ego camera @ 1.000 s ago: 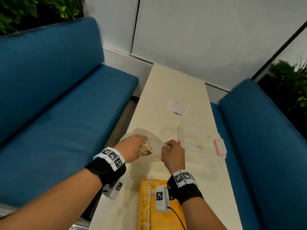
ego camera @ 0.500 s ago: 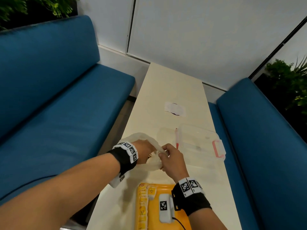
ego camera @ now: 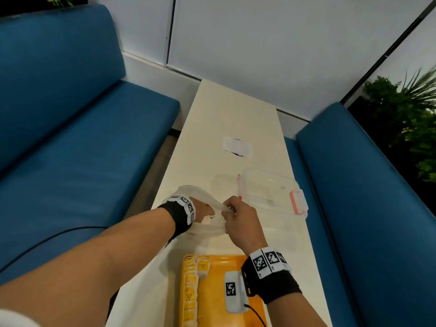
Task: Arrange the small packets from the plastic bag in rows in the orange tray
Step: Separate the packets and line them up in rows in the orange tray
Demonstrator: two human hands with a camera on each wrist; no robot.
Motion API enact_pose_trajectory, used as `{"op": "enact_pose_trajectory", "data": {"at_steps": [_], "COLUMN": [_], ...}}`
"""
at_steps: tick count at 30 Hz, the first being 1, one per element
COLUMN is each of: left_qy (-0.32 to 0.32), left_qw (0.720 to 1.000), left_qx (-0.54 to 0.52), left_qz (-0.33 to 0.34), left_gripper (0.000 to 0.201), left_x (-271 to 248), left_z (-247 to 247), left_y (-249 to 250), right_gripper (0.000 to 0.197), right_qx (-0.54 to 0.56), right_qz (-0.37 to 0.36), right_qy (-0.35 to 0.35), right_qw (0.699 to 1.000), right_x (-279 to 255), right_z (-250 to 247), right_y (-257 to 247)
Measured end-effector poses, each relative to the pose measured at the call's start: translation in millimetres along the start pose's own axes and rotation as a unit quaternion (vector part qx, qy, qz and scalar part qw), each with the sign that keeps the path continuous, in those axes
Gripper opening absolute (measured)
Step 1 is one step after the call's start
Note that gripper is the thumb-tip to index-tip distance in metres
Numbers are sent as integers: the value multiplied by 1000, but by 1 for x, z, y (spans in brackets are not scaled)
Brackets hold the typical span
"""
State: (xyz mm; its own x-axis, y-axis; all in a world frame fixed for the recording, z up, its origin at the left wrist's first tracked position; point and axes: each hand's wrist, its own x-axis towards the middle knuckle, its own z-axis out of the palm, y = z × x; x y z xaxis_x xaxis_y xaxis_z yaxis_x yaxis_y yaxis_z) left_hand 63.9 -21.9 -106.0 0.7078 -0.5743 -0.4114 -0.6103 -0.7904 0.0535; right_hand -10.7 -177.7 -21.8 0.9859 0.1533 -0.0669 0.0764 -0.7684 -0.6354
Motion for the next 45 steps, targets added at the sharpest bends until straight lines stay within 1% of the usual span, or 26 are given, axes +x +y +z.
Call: {"op": "enact_pose_trajectory", "data": {"at_steps": [1, 2, 5, 8, 10, 11, 12, 15, 17, 19, 21, 22, 24, 25, 26, 28, 29, 31, 32, 35, 36, 38, 40, 42, 44, 45], "left_qy": [-5, 19, 12, 7, -24, -35, -39, -54, -59, -48, -52, -48, -60, -71, -54, -56, -67, -53, -33, -55, -41, -12, -5, -10, 11, 19], "left_qw": [999, 998, 988, 987, 986, 984, 982, 970, 959, 954, 952, 953, 957, 953, 959, 961, 959, 962, 964, 963, 963, 970, 962, 958, 954, 957], "left_qx": [-33, -58, -118, -136, -147, -158, -165, -198, -238, -254, -260, -257, -223, -210, -199, -198, -196, -187, -192, -168, -179, -178, -213, -230, -237, -227], "left_qz": [-13, -35, -96, -89, -78, -78, -87, -133, -140, -149, -152, -151, -177, -207, -194, -183, -194, -192, -184, -202, -197, -166, -169, -168, -185, -180], "left_gripper": [35, 28, 8, 15, 6, 11, 17, 14, 25, 10, 37, 38, 19, 15, 20, 24, 22, 18, 22, 15, 16, 32, 39, 33, 23, 24], "left_x": [1, 8, 5, -1, 5, 6, 14, 14, 13, 11, 19, 27, 54, 63, 92, 108, 98, 65, 81, 47, 47, 35, 32, 31, 35, 37], "left_z": [-2, 1, -8, -18, -14, -14, -9, -8, -8, -6, -2, 12, 33, 41, 72, 86, 76, 45, 62, 33, 36, 26, 24, 27, 31, 33], "left_y": [4, 3, 5, 9, 5, 7, 4, 8, 8, 8, 6, 2, -14, -17, -31, -35, -30, -15, -21, -5, -4, 5, 6, 6, 0, -3], "right_gripper": [20, 19, 18, 17, 16, 16, 15, 12, 13, 14, 15, 16, 17, 16, 16, 15, 15, 14, 14, 13, 13, 14, 14, 14, 15, 15], "right_qx": [-5, -9, -12, -15, -16, -15, -14, -14, -14, -16, -18, -18, -18, -20, -22, -28, -29, -31, -32, -35, -35, -32, -29, -25, -18, -16], "right_qz": [-3, -5, -4, -7, -7, -6, -3, 4, 4, 3, 6, 8, 9, 8, 6, 2, 0, 2, 5, 8, 10, 14, 21, 31, 39, 42], "right_qy": [2, 4, 2, 0, 0, -1, -3, -14, -18, -15, -14, -14, -15, -13, -11, -8, -7, -8, -10, -14, -16, -13, -9, -4, -2, -1], "right_qw": [1000, 1000, 1000, 1000, 1000, 1000, 1000, 1000, 1000, 1000, 1000, 1000, 1000, 1000, 1000, 1000, 1000, 999, 999, 999, 999, 999, 999, 999, 999, 999], "right_x": [1, 2, 4, 4, 4, 4, 4, 4, 3, 2, 2, 3, 3, 3, 4, 4, 5, 5, 5, 3, 3, 3, 4, 4, 5, 6], "right_z": [-1, -1, -2, -3, -4, -4, -4, -2, 0, 0, 0, 0, 1, 1, 1, 0, 0, 0, 0, 3, 3, 4, 4, 3, 3, 3], "right_y": [0, 0, -2, -4, -4, -5, -5, -4, -3, -2, -1, -1, -2, -3, -4, -5, -6, -7, -8, -9, -10, -10, -10, -11, -13, -13]}}
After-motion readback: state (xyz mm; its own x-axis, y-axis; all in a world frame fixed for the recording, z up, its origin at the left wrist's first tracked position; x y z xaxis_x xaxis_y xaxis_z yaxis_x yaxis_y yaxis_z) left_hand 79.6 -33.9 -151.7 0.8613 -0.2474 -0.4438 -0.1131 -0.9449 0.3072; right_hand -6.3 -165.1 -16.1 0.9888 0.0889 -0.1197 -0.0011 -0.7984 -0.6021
